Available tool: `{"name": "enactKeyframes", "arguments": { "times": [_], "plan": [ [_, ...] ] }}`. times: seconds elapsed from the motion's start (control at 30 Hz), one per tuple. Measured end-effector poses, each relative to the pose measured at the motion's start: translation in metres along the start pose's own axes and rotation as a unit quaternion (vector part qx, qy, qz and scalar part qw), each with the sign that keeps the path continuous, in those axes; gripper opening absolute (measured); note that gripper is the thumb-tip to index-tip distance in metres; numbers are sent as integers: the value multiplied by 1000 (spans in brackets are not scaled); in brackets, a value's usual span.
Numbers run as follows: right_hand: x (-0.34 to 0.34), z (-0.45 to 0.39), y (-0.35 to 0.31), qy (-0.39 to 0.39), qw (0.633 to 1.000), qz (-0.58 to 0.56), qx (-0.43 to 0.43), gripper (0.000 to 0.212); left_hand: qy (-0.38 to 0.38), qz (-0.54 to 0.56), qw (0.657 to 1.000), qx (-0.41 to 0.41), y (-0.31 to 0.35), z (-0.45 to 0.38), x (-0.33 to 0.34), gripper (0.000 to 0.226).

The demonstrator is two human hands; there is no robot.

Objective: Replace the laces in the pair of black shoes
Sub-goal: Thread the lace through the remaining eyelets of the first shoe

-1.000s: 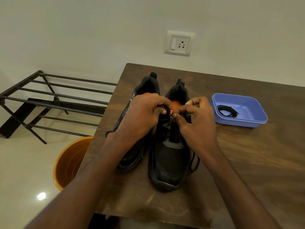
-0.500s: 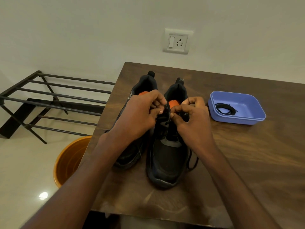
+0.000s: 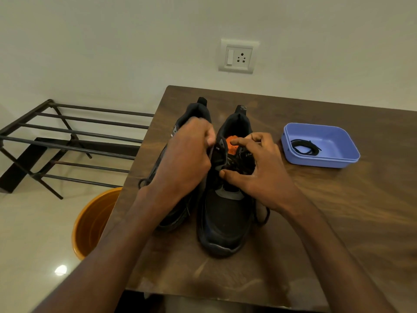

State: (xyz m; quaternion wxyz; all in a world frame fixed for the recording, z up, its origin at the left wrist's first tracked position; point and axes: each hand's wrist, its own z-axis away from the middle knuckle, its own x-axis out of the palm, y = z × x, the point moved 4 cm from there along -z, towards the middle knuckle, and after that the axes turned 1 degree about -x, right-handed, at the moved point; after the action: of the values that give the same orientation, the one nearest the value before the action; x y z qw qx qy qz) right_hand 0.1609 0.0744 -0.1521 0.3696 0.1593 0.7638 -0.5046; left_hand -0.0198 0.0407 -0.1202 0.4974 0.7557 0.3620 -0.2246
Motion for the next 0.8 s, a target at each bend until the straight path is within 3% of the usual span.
{"name": "enactKeyframes", "arguments": {
  "times": [0.07, 0.1, 0.17, 0.2, 0.23, 0.27, 0.37, 0.43, 0.5, 0.53, 0.6, 0.67, 0.7, 0.73, 0.77, 0.8],
  "plan": [
    [0, 0, -1, 0, 1000, 3, 2, 76, 86, 69, 994, -25, 0, 0, -12, 22],
    [0, 0, -1, 0, 1000, 4, 3, 76, 115, 154, 980, -46, -1, -1, -16, 18],
    [0, 0, -2, 0, 1000, 4, 4, 77, 126, 379, 910, -108, 0, -2, -17, 16],
    [0, 0, -2, 1, 1000, 1, 5, 76, 120, 463, 867, -140, 1, -2, -16, 16],
    [0, 1, -2, 2, 1000, -2, 5, 75, 116, 496, 845, -162, 2, -2, -16, 15],
    [0, 1, -2, 5, 1000, -4, 5, 74, 114, 478, 856, -162, 2, -2, -18, 12],
    [-1, 1, -2, 16, 1000, -7, -1, 74, 55, 190, 979, -51, 2, -3, -16, 16],
    [-1, 1, -2, 14, 1000, -14, -2, 75, -26, -3, 1000, -10, -4, -2, -5, 16],
    [-2, 1, -2, 10, 1000, -20, -2, 73, -55, -87, 995, 12, -7, 0, 1, 6],
    [-3, 1, -1, 9, 1000, -24, -3, 71, -38, -68, 997, 16, -6, 1, 1, 3],
    [-5, 1, -1, 11, 999, -42, -4, 65, 27, 85, 996, -29, -6, -2, -5, 4],
    [-8, 1, 0, 12, 998, -58, -4, 61, 82, 344, 930, -99, -5, -7, -17, 8],
    [-9, 1, 1, 14, 998, -60, -5, 60, 95, 439, 886, -116, -5, -8, -21, 11],
    [-9, 2, 1, 15, 998, -60, -5, 60, 101, 477, 864, -123, -7, -8, -22, 12],
    [-10, 1, 1, 14, 998, -59, -5, 60, 99, 452, 878, -123, -7, -8, -23, 9],
    [-9, 2, 1, 14, 998, -60, -3, 60, 86, 371, 918, -111, -8, -8, -22, 5]
  ]
}}
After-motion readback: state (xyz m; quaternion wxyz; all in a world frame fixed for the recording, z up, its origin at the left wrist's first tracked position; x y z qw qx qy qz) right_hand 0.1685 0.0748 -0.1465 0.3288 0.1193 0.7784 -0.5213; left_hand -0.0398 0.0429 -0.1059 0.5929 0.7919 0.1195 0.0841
